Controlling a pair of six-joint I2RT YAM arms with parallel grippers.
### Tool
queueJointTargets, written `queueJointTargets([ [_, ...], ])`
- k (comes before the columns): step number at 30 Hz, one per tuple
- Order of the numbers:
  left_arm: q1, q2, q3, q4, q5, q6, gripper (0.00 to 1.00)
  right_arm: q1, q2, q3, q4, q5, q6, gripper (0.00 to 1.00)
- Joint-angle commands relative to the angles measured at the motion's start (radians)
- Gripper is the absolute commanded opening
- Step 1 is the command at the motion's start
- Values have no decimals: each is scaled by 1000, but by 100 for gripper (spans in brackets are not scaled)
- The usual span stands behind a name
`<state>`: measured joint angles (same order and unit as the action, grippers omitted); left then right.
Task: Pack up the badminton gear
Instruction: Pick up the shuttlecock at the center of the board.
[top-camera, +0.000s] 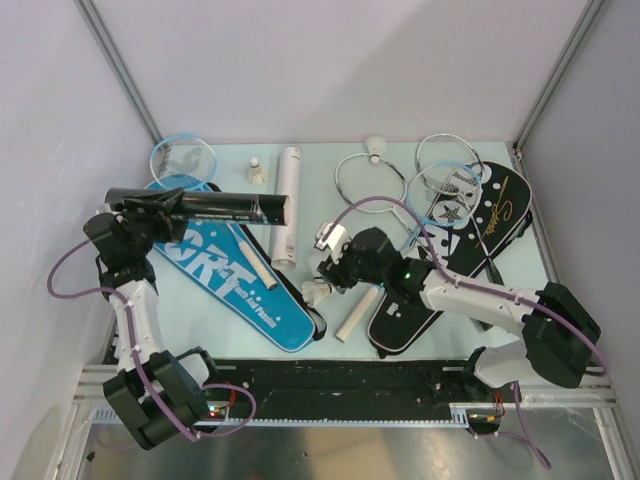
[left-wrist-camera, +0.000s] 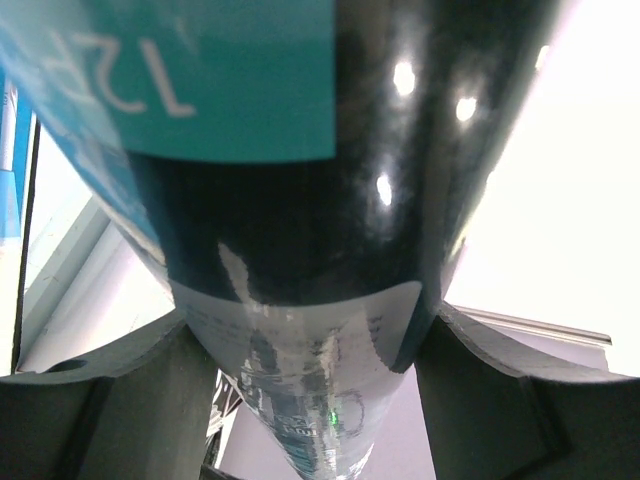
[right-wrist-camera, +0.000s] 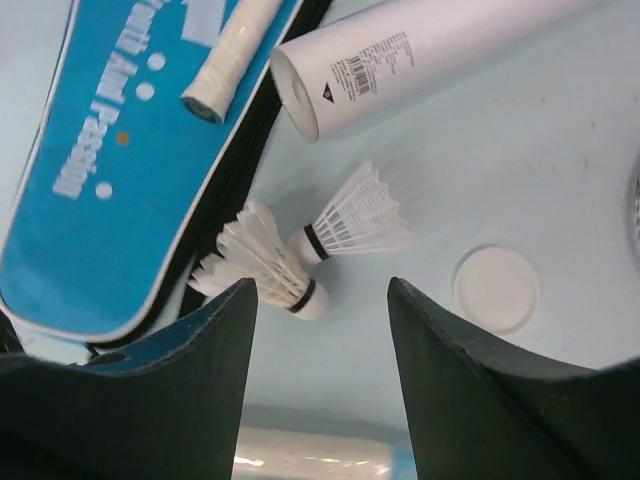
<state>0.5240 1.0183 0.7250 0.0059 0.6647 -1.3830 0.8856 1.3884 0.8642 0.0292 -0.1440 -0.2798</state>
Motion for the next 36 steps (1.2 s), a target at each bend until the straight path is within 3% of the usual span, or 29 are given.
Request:
queueJointTargets([
  [1, 12, -19, 40, 64, -7, -17, 40, 146, -4, 32, 79, 493, 401, 60],
  [4, 32, -9, 68, 72, -7, -39, 40, 221, 28, 37, 91, 660, 521, 59],
  [10, 65, -16, 103, 74, -34, -46, 40, 320, 135, 122, -5, 849, 658, 60],
  [17, 76, -16, 78, 74, -25, -40, 39, 386, 244, 222, -156, 931, 796, 61],
  [24, 83, -20, 58, 74, -11, -27, 40, 427, 375, 320, -241, 948, 808, 61],
  [36, 85, -25, 39, 74, -2, -22, 39, 458, 564, 492, -508, 1154, 891, 59],
])
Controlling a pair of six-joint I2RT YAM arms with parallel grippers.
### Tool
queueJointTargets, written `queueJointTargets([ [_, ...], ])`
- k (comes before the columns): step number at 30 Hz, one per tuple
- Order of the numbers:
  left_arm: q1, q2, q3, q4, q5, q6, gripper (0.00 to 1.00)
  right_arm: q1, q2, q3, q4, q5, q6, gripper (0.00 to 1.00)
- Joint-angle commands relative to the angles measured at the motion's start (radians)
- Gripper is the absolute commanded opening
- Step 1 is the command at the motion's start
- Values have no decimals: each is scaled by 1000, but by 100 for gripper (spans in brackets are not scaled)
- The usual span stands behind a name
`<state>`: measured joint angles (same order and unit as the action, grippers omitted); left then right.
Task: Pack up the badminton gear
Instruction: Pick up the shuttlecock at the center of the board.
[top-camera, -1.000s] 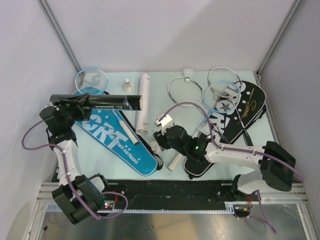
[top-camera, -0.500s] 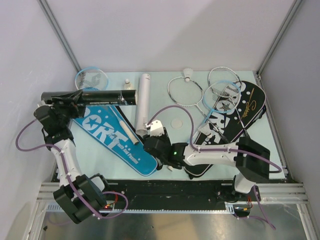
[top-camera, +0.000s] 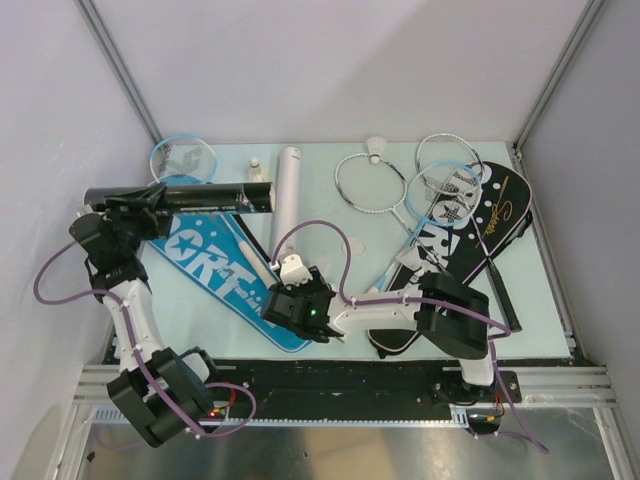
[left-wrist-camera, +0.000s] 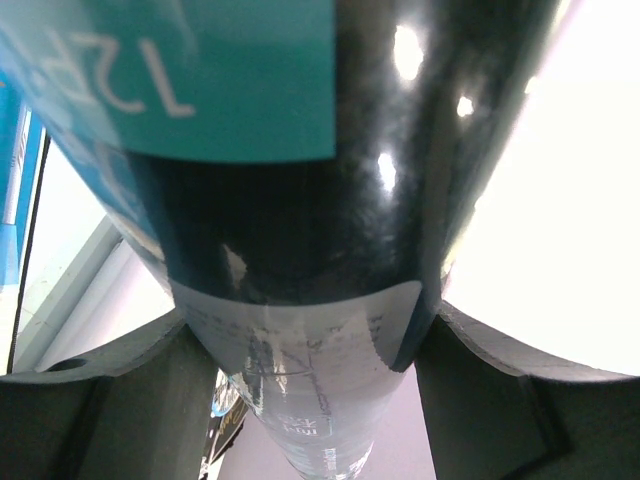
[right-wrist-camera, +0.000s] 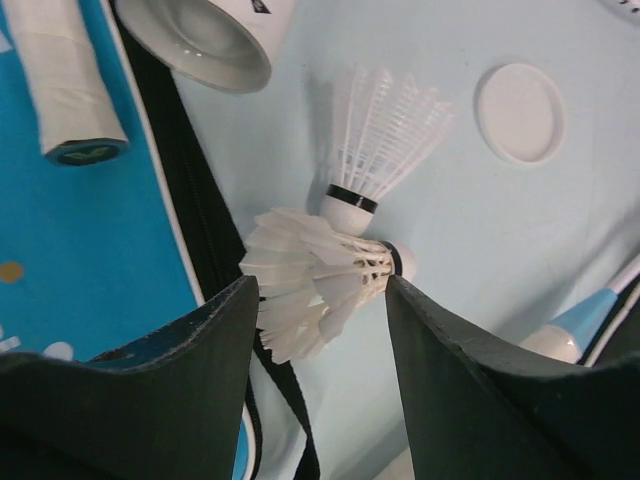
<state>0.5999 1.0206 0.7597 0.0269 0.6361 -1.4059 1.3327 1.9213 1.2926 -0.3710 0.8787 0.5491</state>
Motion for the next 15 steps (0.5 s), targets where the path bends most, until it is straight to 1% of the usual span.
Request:
queueJointTargets([
  [1, 10, -26, 4, 53, 27, 1, 40, 9, 37, 66, -115, 138, 65, 58],
  [4, 10, -28, 3, 53, 28, 2, 39, 2, 53, 72, -144, 144, 82, 52],
  [8, 10, -32, -4, 53, 35, 10, 40, 1, 49, 80, -187, 163, 108, 38],
  [10, 11, -37, -15, 53, 38, 14, 40, 5, 32, 81, -201, 169, 113, 29],
  [13, 11, -45, -29, 53, 41, 13, 40, 7, -1, 77, -221, 167, 106, 12],
  [15, 10, -49, -35, 53, 39, 19, 40, 8, -26, 73, -226, 166, 86, 4],
])
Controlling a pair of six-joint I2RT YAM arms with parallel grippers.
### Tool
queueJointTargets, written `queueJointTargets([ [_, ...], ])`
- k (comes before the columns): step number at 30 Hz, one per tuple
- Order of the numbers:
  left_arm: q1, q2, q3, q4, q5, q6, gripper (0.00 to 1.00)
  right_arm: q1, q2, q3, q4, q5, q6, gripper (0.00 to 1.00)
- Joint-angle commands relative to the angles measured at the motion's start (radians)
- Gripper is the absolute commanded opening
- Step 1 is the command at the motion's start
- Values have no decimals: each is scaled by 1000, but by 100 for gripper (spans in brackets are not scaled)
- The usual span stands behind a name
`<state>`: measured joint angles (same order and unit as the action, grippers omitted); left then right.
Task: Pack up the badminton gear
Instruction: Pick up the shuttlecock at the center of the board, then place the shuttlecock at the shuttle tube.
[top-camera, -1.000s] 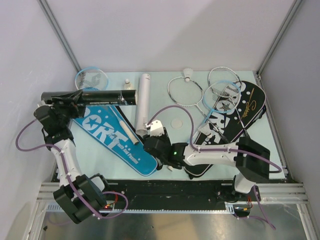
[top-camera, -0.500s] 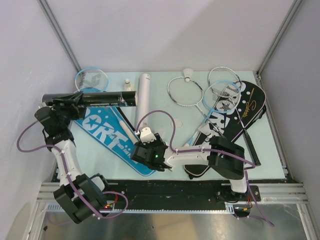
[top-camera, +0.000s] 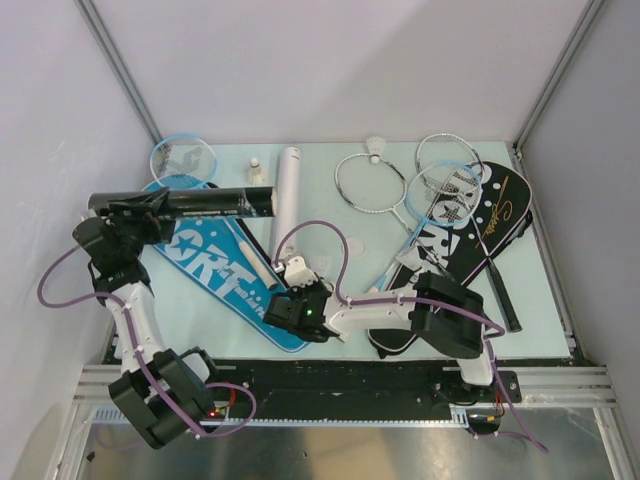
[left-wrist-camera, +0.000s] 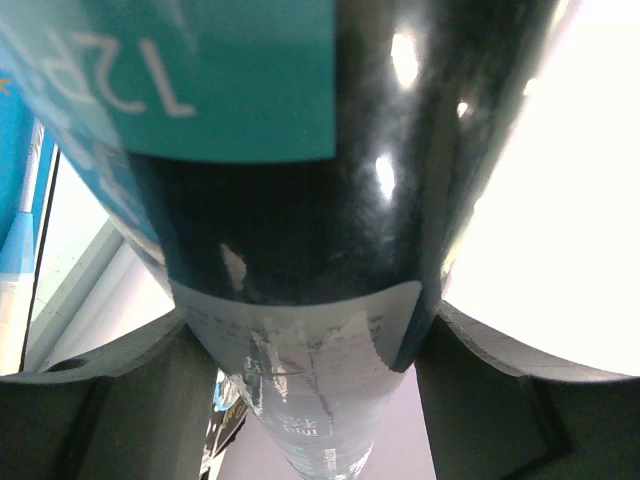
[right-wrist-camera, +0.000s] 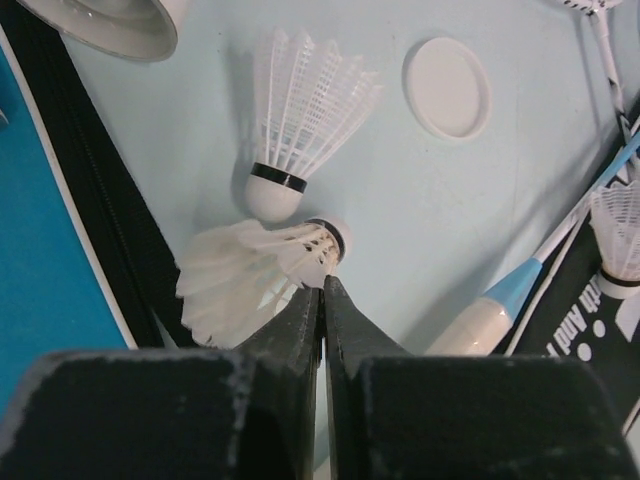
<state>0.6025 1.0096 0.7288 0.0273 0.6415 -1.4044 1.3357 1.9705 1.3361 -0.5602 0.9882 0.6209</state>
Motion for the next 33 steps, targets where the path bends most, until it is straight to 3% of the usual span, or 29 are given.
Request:
queueJointTargets([
  [1, 8, -40, -9, 52, 33, 21, 40, 5, -87, 26, -37, 54, 4, 2],
  [11, 8, -27, -43, 52, 92, 43, 40, -50, -354, -51, 36, -90, -170, 0],
  [17, 6, -2, -52, 52, 151, 51, 40, -217, -635, -241, 324, -403, -304, 0],
  [24, -31, 29, -49, 51, 212, 54, 40, -456, -913, -499, 726, -898, -309, 0],
  [27, -67, 33, -38, 51, 237, 50, 40, -510, -962, -561, 864, -1041, -304, 0],
  [33, -128, 15, -28, 51, 262, 23, 40, -520, -971, -594, 1073, -1189, -326, 0],
])
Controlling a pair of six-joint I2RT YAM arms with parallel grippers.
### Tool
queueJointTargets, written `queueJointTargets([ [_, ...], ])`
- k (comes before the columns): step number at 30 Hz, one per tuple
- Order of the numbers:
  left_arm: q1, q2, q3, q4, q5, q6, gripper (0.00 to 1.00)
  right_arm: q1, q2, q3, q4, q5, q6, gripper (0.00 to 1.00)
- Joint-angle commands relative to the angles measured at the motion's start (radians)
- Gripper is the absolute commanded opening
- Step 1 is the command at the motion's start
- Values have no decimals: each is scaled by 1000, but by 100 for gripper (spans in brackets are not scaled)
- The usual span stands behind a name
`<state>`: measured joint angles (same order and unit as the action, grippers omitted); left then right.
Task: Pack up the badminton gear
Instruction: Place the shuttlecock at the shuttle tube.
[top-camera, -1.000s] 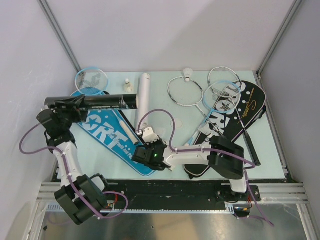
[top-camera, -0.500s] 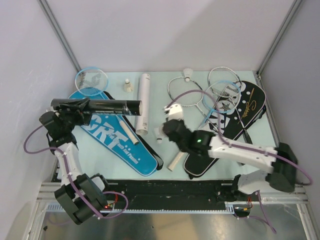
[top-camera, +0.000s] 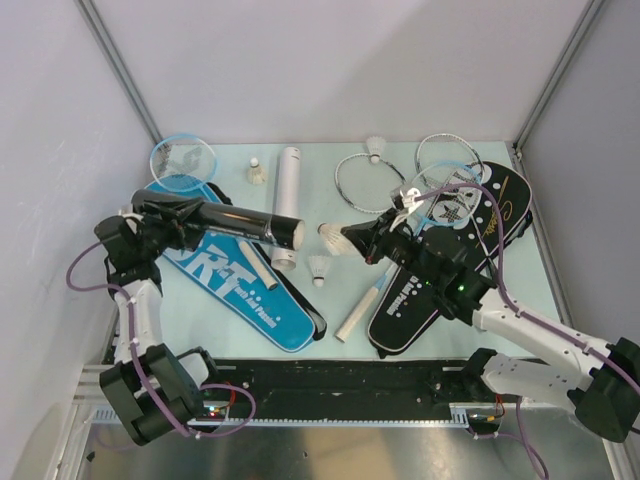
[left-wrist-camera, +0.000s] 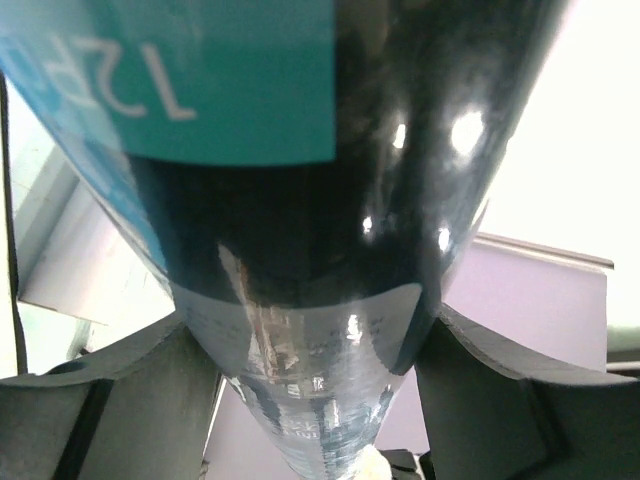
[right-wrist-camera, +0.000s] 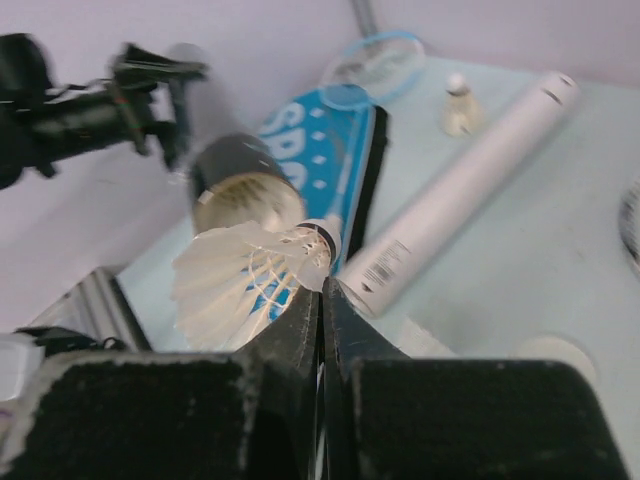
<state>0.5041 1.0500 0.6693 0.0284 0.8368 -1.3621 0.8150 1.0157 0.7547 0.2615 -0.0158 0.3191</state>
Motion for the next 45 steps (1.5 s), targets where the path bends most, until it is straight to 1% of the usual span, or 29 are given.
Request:
queueJointTargets([
  [1, -34, -32, 31, 50, 68, -26, 40, 5, -11, -16, 288, -199, -28, 0],
  [7, -53, -59, 26, 50, 84, -58, 40, 42, 53, -18, 426, -224, -58, 0],
  [14, -55, -94, 13, 50, 79, -93, 40, 102, 86, -25, 424, -178, -109, 0],
  [21, -56, -105, 21, 51, 46, -124, 40, 126, -27, -95, 400, -67, -126, 0],
  [25, -56, -107, 31, 51, 45, -132, 40, 129, -84, -125, 371, -66, -117, 0],
  [30, -56, -118, 35, 51, 40, -130, 40, 130, -107, -158, 380, -46, -106, 0],
  [36, -65, -128, 26, 51, 46, -139, 40, 126, -56, -160, 457, -51, -104, 0],
  [41, -88, -137, 24, 51, 46, -134, 40, 125, 23, -152, 562, -67, -89, 0],
  [45, -99, -141, 4, 51, 53, -132, 40, 133, 102, -120, 604, -65, -92, 0],
])
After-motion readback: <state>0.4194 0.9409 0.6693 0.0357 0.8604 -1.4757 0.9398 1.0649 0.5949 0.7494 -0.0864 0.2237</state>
